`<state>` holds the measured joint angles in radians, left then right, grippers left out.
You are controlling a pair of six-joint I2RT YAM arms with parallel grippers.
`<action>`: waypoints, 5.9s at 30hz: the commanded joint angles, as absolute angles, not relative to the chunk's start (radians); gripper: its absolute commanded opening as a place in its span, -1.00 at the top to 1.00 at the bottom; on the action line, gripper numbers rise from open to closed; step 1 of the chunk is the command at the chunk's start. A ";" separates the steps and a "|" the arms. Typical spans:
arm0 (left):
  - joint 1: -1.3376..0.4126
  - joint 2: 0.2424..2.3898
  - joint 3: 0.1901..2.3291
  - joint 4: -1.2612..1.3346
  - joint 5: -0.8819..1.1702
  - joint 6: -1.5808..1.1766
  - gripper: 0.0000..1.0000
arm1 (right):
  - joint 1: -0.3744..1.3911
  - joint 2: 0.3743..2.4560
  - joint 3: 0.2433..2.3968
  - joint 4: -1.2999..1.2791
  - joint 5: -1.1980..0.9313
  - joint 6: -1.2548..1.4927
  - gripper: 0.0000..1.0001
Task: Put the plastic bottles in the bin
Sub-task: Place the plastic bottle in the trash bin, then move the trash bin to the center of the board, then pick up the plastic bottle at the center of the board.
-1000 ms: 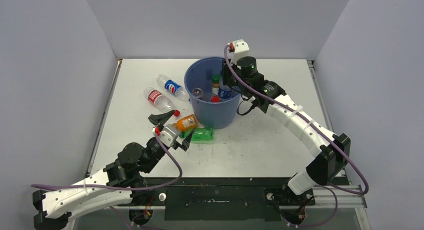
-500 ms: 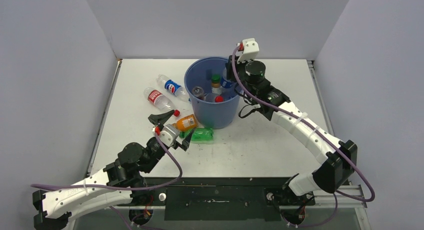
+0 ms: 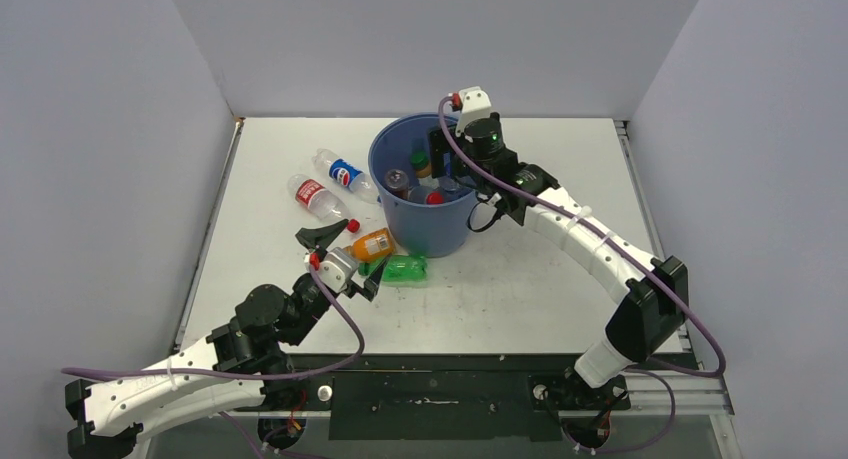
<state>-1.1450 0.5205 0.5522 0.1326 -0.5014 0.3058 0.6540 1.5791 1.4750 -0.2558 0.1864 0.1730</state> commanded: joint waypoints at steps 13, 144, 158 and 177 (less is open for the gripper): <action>-1.140 0.520 0.562 0.187 -0.508 0.271 -0.92 | 0.620 1.202 1.431 -0.409 0.336 0.303 -0.80; -1.151 0.523 0.561 0.158 -0.525 0.302 -0.92 | -0.112 1.660 1.521 -0.073 0.105 0.875 0.89; -1.152 0.522 0.567 0.155 -0.525 0.298 -0.92 | -0.112 1.623 1.549 -0.075 0.019 0.829 -0.48; -1.154 0.513 0.570 0.151 -0.528 0.300 -0.92 | 0.010 1.429 1.584 -0.135 0.106 0.795 -1.00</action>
